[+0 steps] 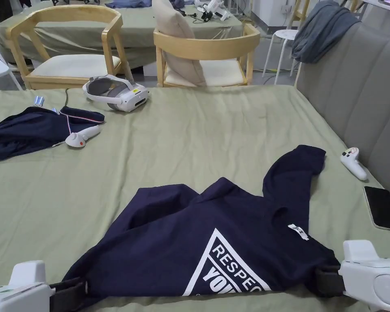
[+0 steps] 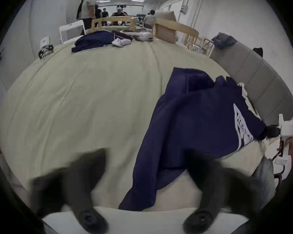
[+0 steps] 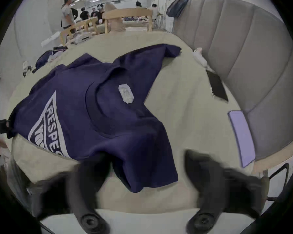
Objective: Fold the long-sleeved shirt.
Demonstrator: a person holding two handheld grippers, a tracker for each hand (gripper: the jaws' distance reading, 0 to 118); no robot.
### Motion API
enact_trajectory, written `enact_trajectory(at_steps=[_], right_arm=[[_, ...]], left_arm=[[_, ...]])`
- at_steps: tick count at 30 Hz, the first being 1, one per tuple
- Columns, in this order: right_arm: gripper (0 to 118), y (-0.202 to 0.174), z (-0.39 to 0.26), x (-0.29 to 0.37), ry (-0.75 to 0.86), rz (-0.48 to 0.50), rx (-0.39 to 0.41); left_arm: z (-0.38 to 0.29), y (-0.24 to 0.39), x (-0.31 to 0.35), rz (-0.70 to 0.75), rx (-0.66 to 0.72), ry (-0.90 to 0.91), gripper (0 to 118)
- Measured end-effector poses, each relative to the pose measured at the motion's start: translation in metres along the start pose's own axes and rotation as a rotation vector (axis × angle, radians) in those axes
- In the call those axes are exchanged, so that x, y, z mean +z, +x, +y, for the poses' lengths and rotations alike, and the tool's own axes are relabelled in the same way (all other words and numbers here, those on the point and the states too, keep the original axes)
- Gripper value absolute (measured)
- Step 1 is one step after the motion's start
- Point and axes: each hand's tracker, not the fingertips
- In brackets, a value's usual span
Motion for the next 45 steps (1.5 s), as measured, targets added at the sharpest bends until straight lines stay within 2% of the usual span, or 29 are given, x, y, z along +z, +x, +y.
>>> enact_trajectory(at_steps=[1, 3, 4, 5, 6, 7, 9, 11, 12, 13, 14, 15, 16, 19, 21, 24, 27, 28, 29, 30, 31, 32, 33, 36, 37, 40, 42, 44, 45], right_arm=[[118, 0.002, 0.004, 0.01, 0.052, -0.008, 0.009], [113, 0.006, 0.01, 0.032, 0.16, 0.024, 0.004], [93, 0.006, 0.014, 0.04, 0.171, 0.019, -0.003], [60, 0.007, 0.017, 0.047, 0.166, 0.033, -0.021], [15, 0.006, 0.02, 0.053, 0.183, 0.059, -0.047], [4, 0.008, 0.021, 0.057, 0.199, 0.076, -0.064], [4, 0.005, 0.022, 0.06, 0.223, 0.087, -0.107], [4, 0.001, 0.026, 0.061, 0.21, 0.113, -0.106], [4, -0.001, 0.028, 0.061, 0.204, 0.127, -0.108], [4, -0.004, 0.029, 0.059, 0.203, 0.128, -0.104], [4, -0.009, 0.03, 0.057, 0.199, 0.128, -0.088], [4, -0.011, 0.03, 0.056, 0.193, 0.118, -0.065], [4, -0.015, 0.031, 0.055, 0.19, 0.115, -0.048], [4, -0.027, 0.04, 0.046, 0.178, 0.137, -0.025], [4, -0.038, 0.056, 0.036, 0.165, 0.158, 0.005], [4, -0.057, 0.093, 0.017, 0.168, 0.165, 0.071], [4, -0.078, 0.136, -0.011, 0.148, 0.188, 0.132], [4, -0.086, 0.15, -0.021, 0.14, 0.197, 0.149], [9, -0.093, 0.165, -0.033, 0.129, 0.21, 0.169], [26, -0.102, 0.181, -0.047, 0.123, 0.209, 0.179], [68, -0.11, 0.194, -0.057, 0.116, 0.207, 0.205], [100, -0.119, 0.207, -0.072, 0.099, 0.198, 0.226], [117, -0.129, 0.217, -0.09, 0.05, 0.187, 0.246], [108, -0.152, 0.235, -0.128, -0.03, 0.225, 0.294], [103, -0.158, 0.237, -0.137, -0.018, 0.193, 0.298], [102, -0.172, 0.24, -0.158, -0.052, 0.113, 0.386], [101, -0.18, 0.237, -0.172, -0.123, 0.108, 0.432], [74, -0.182, 0.23, -0.17, -0.171, 0.182, 0.426], [51, -0.181, 0.232, -0.165, -0.158, 0.28, 0.353]], left_arm=[[0.003, 0.0, 0.008, -0.006, 0.007, 0.026, 102], [0.009, 0.002, 0.034, -0.039, 0.014, 0.121, 101], [0.017, 0.008, 0.044, -0.043, 0.025, 0.135, 85], [0.022, 0.011, 0.052, -0.051, 0.033, 0.163, 50], [0.024, 0.012, 0.061, -0.03, 0.056, 0.147, 4], [0.026, 0.013, 0.065, -0.005, 0.065, 0.148, 6], [0.021, -0.001, 0.052, 0.118, 0.015, 0.172, 6], [0.019, -0.004, 0.05, 0.156, -0.018, 0.167, 7], [0.021, 0.003, 0.064, 0.127, 0.023, 0.166, 23], [0.02, 0.001, 0.063, 0.106, 0.049, 0.164, 72], [0.018, 0.0, 0.058, 0.083, 0.071, 0.137, 107], [0.015, 0.001, 0.049, 0.089, 0.088, 0.088, 108], [0.017, -0.001, 0.055, 0.107, 0.097, 0.128, 103], [0.011, 0.004, 0.043, 0.099, 0.087, 0.061, 104], [0.002, 0.001, 0.002, 0.103, 0.086, 0.015, 98], [-0.003, 0.006, -0.019, 0.11, 0.062, -0.028, 53], [-0.006, 0.009, -0.025, 0.038, 0.104, -0.025, 14], [-0.005, 0.022, -0.015, 0.042, 0.112, -0.022, 11], [-0.002, 0.027, -0.008, 0.13, 0.044, 0.027, 11], [-0.002, 0.032, -0.004, 0.13, 0.037, 0.026, 11], [-0.002, 0.036, 0.0, 0.129, 0.023, 0.027, 11], [-0.002, 0.02, -0.006, 0.131, 0.015, 0.034, 11], [-0.003, 0.017, -0.005, 0.099, 0.042, 0.027, 11], [0.001, 0.01, 0.003, 0.088, 0.047, 0.038, 11], [-0.004, 0.018, 0.004, 0.079, 0.053, 0.035, 11], [-0.004, 0.018, 0.008, 0.077, 0.061, 0.033, 11], [-0.006, 0.022, 0.009, 0.076, 0.055, 0.029, 11], [-0.005, 0.029, 0.009, 0.088, 0.043, 0.029, 11], [-0.005, 0.032, 0.009, 0.091, 0.04, 0.03, 11]])
